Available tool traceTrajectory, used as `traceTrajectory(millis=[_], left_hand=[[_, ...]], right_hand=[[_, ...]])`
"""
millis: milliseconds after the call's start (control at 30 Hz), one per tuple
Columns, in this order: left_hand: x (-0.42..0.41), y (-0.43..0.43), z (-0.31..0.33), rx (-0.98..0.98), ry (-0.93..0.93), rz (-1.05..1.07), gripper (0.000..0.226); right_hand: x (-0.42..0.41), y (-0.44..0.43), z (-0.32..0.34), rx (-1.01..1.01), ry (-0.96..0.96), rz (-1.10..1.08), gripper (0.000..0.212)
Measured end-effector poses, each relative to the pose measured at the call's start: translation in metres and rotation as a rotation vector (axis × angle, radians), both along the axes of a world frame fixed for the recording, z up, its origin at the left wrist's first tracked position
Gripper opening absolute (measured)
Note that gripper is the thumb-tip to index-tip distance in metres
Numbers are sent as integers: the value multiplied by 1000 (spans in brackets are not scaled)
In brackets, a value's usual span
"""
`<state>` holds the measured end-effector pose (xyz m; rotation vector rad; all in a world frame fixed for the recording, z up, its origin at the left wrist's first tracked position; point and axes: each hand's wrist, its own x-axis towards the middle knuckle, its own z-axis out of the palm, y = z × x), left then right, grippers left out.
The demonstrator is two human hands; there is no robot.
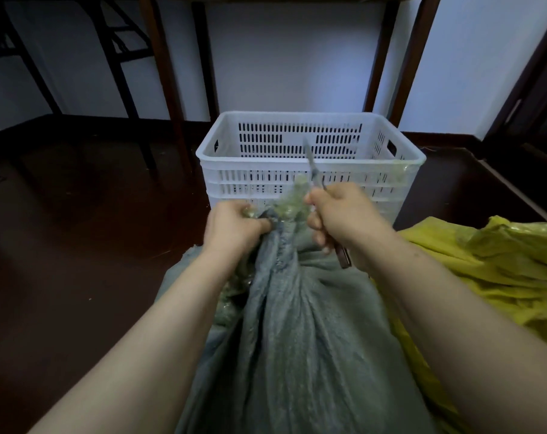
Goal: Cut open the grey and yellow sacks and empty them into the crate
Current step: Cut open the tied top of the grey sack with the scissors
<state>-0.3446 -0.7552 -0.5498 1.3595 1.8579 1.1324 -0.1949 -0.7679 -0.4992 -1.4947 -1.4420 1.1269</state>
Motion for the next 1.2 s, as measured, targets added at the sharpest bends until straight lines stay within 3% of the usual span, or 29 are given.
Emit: traceTrajectory(millis=[67,233,400,667,1000,1067,1200], left_hand=[[13,0,9,29,-18,-84,22],[19,-13,15,31,-138,-193,28],[15,-18,23,14,-382,-207,2],[-9,-6,23,91,-690,131,15],[-19,0,20,167,-776,327,19],[-17,-3,24,146,-767,253,20],[-21,-12,27,-75,-929,-273,41]], right_hand=[[0,6,-11,-27,12,-2,17],[7,8,-16,11,-58,0,56],[11,7,-21,2,12,-116,11],[2,5,-20,110,201,-190,22],[9,3,-19,175,220,-178,12],[15,5,-18,166,178,-189,18],[26,7,-15,116,73,-169,22]])
